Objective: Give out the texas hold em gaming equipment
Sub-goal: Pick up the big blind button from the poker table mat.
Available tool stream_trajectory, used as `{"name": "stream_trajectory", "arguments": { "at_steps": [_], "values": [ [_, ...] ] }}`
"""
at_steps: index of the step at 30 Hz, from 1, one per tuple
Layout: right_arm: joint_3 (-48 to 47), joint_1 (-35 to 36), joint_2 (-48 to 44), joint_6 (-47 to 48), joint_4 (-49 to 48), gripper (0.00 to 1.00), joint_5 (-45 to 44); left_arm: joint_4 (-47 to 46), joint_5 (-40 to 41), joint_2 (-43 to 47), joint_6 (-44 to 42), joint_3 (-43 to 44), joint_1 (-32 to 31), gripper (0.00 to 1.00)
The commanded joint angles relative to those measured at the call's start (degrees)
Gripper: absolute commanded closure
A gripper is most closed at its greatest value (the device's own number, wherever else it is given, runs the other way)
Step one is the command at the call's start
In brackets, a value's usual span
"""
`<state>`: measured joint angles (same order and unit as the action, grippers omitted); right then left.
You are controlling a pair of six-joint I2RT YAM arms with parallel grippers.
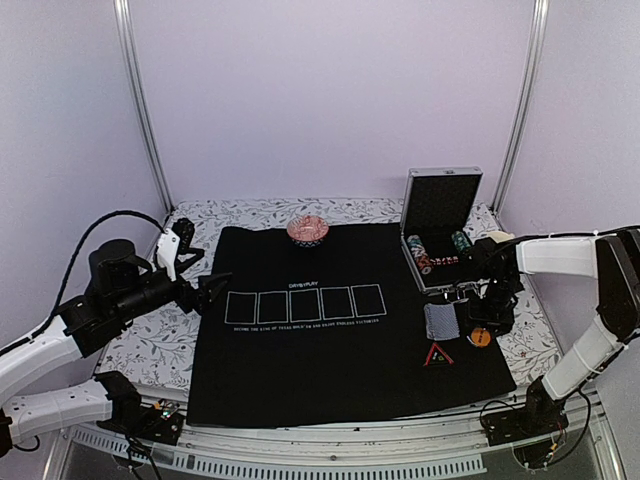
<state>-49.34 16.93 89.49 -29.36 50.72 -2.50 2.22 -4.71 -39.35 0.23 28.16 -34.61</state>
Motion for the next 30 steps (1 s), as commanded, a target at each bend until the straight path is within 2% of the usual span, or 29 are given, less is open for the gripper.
{"name": "stream_trajectory", "arguments": {
  "at_steps": [1,8,13,20,30],
  "values": [
    [0.41,0.78,1.87,-0.86,0.98,0.41,-0.98,-0.74,-0.49,-0.09,-0.22,0.87,-0.58,0.07],
    [0.2,1.36,2.57,-0.69,0.99,0.46,-0.05,-0.81,-0.52,-0.01,-0.22,0.67,-0.61,0.07],
    [1.0,1.77,1.88,-0.86,0.95,0.4,0.39,-0.81,-0.53,0.24,-0.17,0.67,-0.57,0.07],
    [1.97,1.78,2.01,-0.88,-0.19,0.37,0.4,-0.81,-0.66,0.25,-0.1,0.67,-0.57,0.07],
    [2.25,1.71,3.52,0.57,-3.73,0.44,1.87,-0.81,-0.57,0.33,-0.23,0.71,-0.63,0.07]
  ]
}}
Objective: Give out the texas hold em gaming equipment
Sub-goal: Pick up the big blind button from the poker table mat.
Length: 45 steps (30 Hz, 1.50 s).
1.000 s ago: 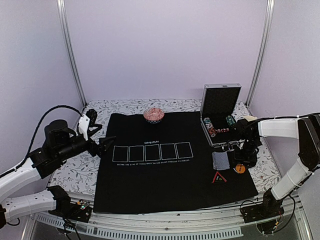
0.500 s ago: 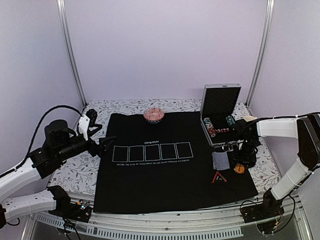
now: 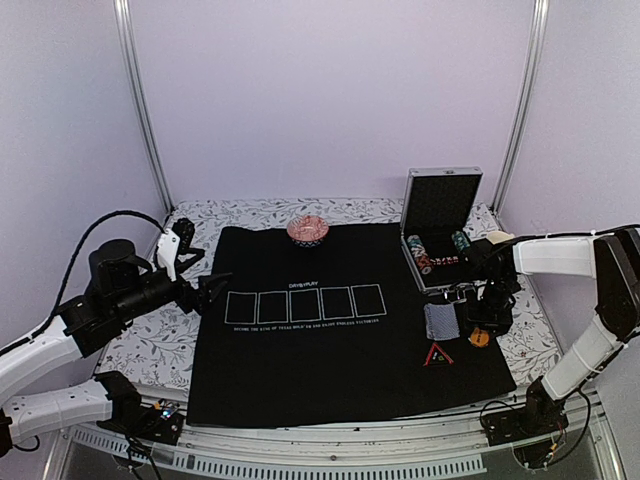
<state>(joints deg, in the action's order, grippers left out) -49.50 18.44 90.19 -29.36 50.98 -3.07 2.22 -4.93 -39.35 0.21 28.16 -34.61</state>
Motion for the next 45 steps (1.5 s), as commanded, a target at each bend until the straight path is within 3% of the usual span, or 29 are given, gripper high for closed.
{"name": "stream_trajectory", "arguments": {
  "at_steps": [1,10,31,38,45],
  "values": [
    [2.54,0.23,2.75,0.74,-4.33,0.45,2.86,-0.81,-0.28,0.33,-0.2,0.67,-0.56,0.07],
    [3.49,0.27,0.4,-0.18,-3.36,0.61,3.48,-0.82,-0.1,0.24,-0.21,0.71,-0.63,0.07],
    [-3.17,0.65,-7.52,-1.59,5.46,0.7,0.84,-0.81,0.04,-0.01,-0.21,0.88,-0.59,0.07],
    [-6.09,11.36,-7.64,-3.92,6.65,0.72,3.82,-0.9,0.18,-0.14,-0.25,0.84,-0.57,0.07],
    [-8.39,23.63,-0.35,-8.32,8.47,0.72,6.44,-0.91,0.21,-0.11,-0.21,0.84,-0.62,0.07]
  ]
}}
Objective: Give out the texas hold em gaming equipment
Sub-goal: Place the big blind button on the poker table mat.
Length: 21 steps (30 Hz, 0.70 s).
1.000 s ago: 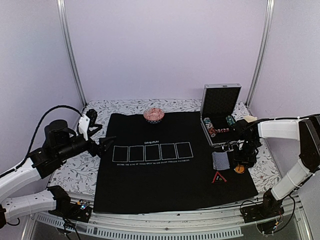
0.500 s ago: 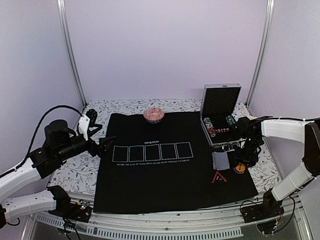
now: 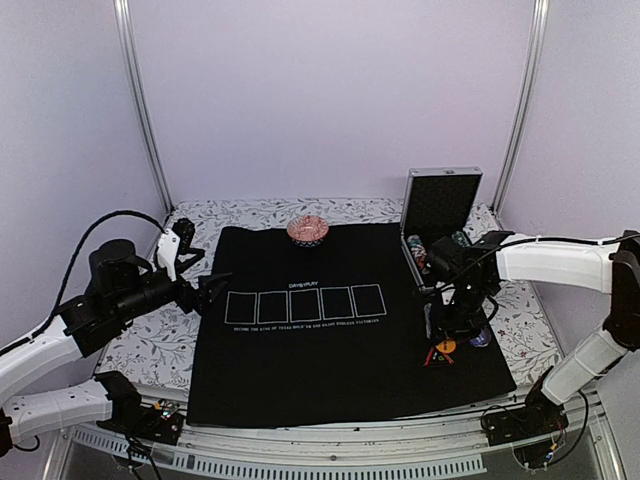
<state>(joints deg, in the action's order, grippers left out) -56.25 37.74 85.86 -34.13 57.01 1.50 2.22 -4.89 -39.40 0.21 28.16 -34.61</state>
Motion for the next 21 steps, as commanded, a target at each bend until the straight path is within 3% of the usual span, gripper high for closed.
{"name": "stream_trajectory", "arguments": {
  "at_steps": [1,13,21],
  "values": [
    [-2.01,5.45,5.09,-3.84,2.69,0.71,1.86,-0.9,0.07,-0.07,-0.21,0.84,-0.61,0.07],
    [-4.77,6.03,13.5,-2.05,-0.39,0.66,1.09,-0.88,0.15,0.2,-0.27,0.84,-0.63,0.07],
    [-5.57,6.09,13.45,-2.51,2.69,0.34,-0.03,-0.85,0.16,0.46,-0.31,0.83,-0.57,0.07]
  ]
}}
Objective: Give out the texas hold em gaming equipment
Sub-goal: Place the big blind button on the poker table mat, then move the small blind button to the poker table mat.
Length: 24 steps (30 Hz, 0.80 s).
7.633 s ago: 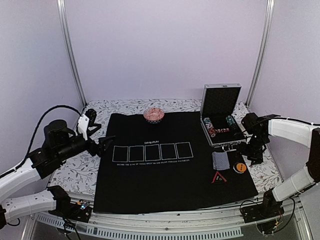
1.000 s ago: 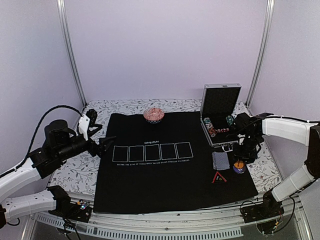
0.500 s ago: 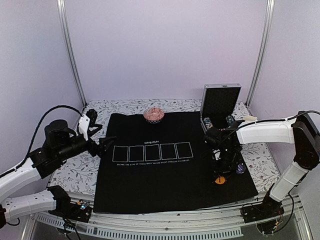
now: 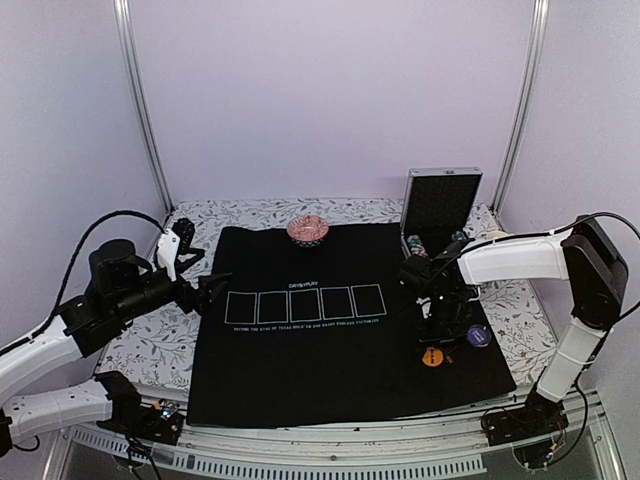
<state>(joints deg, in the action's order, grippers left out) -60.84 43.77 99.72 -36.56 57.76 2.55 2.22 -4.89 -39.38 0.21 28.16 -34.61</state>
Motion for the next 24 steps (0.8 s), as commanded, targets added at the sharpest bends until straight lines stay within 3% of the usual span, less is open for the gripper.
{"name": "stream_trajectory", "arguments": {
  "at_steps": [1,4,9,19,24],
  "values": [
    [-0.99,0.01,-1.09,-0.16,2.28,0.31,-0.91,-0.84,0.14,0.44,-0.29,0.84,-0.63,0.07],
    [-1.46,0.08,-3.41,-0.19,3.43,0.25,-0.45,-0.82,-0.11,0.44,-0.25,0.84,-0.63,0.07],
    [-1.71,-1.49,-9.22,-0.81,6.63,0.24,-2.79,-0.82,-0.19,0.52,-0.28,0.84,-0.63,0.07],
    [6.3,-18.95,-19.16,2.54,2.86,0.3,-4.55,-0.85,-0.48,1.23,-0.21,0.84,-0.55,0.07],
    [9.34,-24.9,-17.02,8.17,-2.17,0.19,-4.39,-0.83,-0.33,1.41,-0.27,0.75,-0.63,0.07]
  ]
}}
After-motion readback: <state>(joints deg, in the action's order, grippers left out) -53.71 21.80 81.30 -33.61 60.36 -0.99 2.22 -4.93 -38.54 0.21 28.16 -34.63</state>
